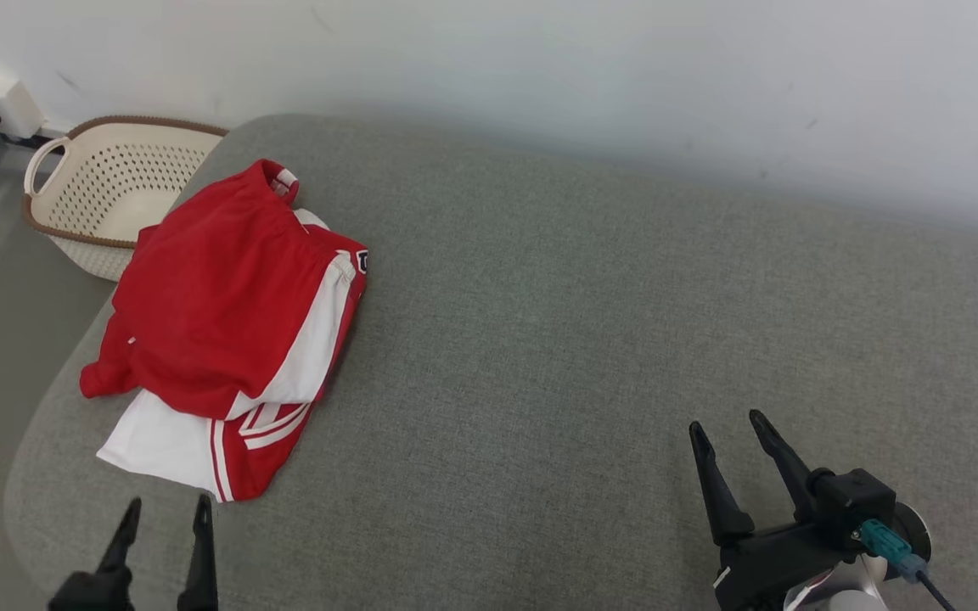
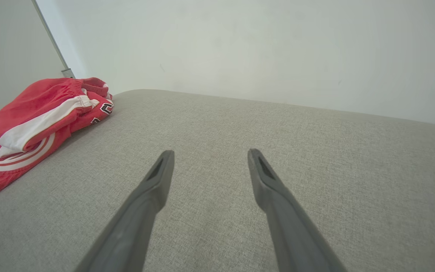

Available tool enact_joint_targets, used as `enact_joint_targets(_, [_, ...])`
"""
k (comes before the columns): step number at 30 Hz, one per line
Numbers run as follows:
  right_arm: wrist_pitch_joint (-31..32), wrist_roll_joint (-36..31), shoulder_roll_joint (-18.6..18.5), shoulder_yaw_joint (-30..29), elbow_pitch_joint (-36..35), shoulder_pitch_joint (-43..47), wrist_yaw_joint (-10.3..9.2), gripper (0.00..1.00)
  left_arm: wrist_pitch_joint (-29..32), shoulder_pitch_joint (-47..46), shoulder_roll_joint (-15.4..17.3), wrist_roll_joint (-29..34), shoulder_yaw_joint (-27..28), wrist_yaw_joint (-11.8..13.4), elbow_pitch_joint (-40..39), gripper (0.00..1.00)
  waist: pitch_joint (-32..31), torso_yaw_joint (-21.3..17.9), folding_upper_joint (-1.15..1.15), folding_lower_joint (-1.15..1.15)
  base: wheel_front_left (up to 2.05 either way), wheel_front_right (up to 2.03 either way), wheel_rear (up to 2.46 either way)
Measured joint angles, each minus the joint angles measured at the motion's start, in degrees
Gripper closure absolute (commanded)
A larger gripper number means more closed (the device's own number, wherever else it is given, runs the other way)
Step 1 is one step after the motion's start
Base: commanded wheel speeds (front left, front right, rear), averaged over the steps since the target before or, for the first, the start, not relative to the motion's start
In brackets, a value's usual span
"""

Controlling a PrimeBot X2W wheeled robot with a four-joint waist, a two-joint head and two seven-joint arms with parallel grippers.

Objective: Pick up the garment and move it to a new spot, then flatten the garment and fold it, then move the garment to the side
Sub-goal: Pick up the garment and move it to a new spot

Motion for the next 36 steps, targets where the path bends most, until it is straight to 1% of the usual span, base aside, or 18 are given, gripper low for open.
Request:
enact_joint_targets(6, [0.0, 0.6, -2.22, -0.04, -0.42, -1.31, 0.0, 0.0, -0.01, -7.37, 1.49, -1.2, 3.37, -4.58, 3.26, 0.0, 3.82, -0.01, 0.0, 0.0, 0.0, 0.0, 0.0])
enact_joint_targets(9, [0.0, 0.83, -3.13, -0.33, -0.88, -1.64, 0.0, 0.0, -0.01, -12.78, 3.74, -1.53, 4.33, -7.0, 6.72, 0.0, 5.89, -0.6, 0.0, 0.0, 0.0, 0.0, 0.0])
enact_joint_targets(14, [0.0, 1.04, -4.83, -0.69, -1.57, -3.66, 0.01, 0.0, -0.01, -22.85, 7.39, -2.92, 4.09, -9.49, 13.97, 0.0, 9.61, -1.84, 0.01, 0.01, 0.0, 0.0, 0.0])
enact_joint_targets(15, [0.0, 1.04, -4.83, -0.69, -1.57, -3.66, 0.01, 0.0, -0.01, -22.85, 7.39, -2.92, 4.09, -9.49, 13.97, 0.0, 9.61, -1.84, 0.01, 0.01, 0.0, 0.0, 0.0])
enact_joint_targets(16, [0.0, 1.18, -5.12, -0.91, -1.63, -4.02, 0.01, 0.0, -0.01, -24.78, 8.34, -3.03, 3.61, -9.66, 15.55, 0.0, 10.35, -2.12, 0.01, 0.01, 0.0, 0.0, 0.0])
enact_joint_targets(21, [0.0, 1.4, -6.05, -0.78, -2.13, -5.31, 0.01, 0.0, 0.35, -32.81, 11.26, -6.58, 1.42, -10.43, 26.36, 0.0, 13.69, -3.73, 0.01, 0.01, 0.0, 0.0, 0.0])
enact_joint_targets(23, [0.0, 1.55, -6.35, -1.26, -1.89, -5.67, 0.0, 0.0, 1.97, -36.12, 12.83, -8.65, -1.9, -10.4, 29.16, 0.0, 14.86, -4.4, 0.01, 0.01, 0.0, 0.0, 0.0])
enact_joint_targets(27, [-0.04, 1.87, -7.22, -1.31, -2.01, -6.09, 0.01, 0.0, 5.54, -40.56, 14.57, -13.6, -8.28, -10.46, 32.49, 0.0, 17.02, -5.53, 0.0, 0.0, 0.0, 0.0, 0.0])
enact_joint_targets(29, [-0.08, 2.0, -7.32, -1.52, -2.22, -6.38, 0.05, 0.0, 7.35, -42.03, 16.05, -15.97, -10.54, -10.46, 34.16, 0.0, 18.0, -6.01, 0.0, 0.0, 0.0, 0.0, 0.0])
enact_joint_targets(32, [-0.13, 2.32, -7.3, -1.63, -2.49, -6.99, 0.07, 0.0, 8.13, -43.96, 17.66, -17.94, -12.8, -10.45, 36.6, 0.0, 19.14, -6.75, 0.0, 0.0, 0.0, 0.0, 0.0])
enact_joint_targets(33, [-0.2, 2.34, -7.22, -1.6, -2.57, -7.08, 0.07, 0.0, 8.38, -44.45, 17.8, -18.34, -13.34, -10.45, 37.49, 0.16, 19.38, -7.01, 0.0, 0.0, 0.0, 0.0, 0.0])
enact_joint_targets(34, [-0.31, 2.35, -7.12, -1.53, -2.59, -7.17, 0.07, 0.0, 8.4, -44.85, 17.72, -19.0, -13.68, -10.46, 38.38, 0.69, 19.52, -7.27, 0.0, 0.0, 0.0, 0.0, 0.0])
enact_joint_targets(35, [-0.31, 2.38, -7.02, -1.52, -2.59, -7.26, 0.07, 0.0, 8.79, -45.15, 17.6, -19.59, -14.19, -10.45, 39.2, 1.0, 19.59, -7.51, 0.0, 0.0, 0.0, 0.0, 0.0])
enact_joint_targets(36, [-0.31, 2.46, -6.88, -1.55, -2.59, -7.3, 0.07, 0.0, 8.98, -45.21, 17.59, -20.03, -15.03, -10.46, 39.96, 1.0, 19.58, -7.73, 0.0, 0.0, 0.0, 0.0, 0.0])
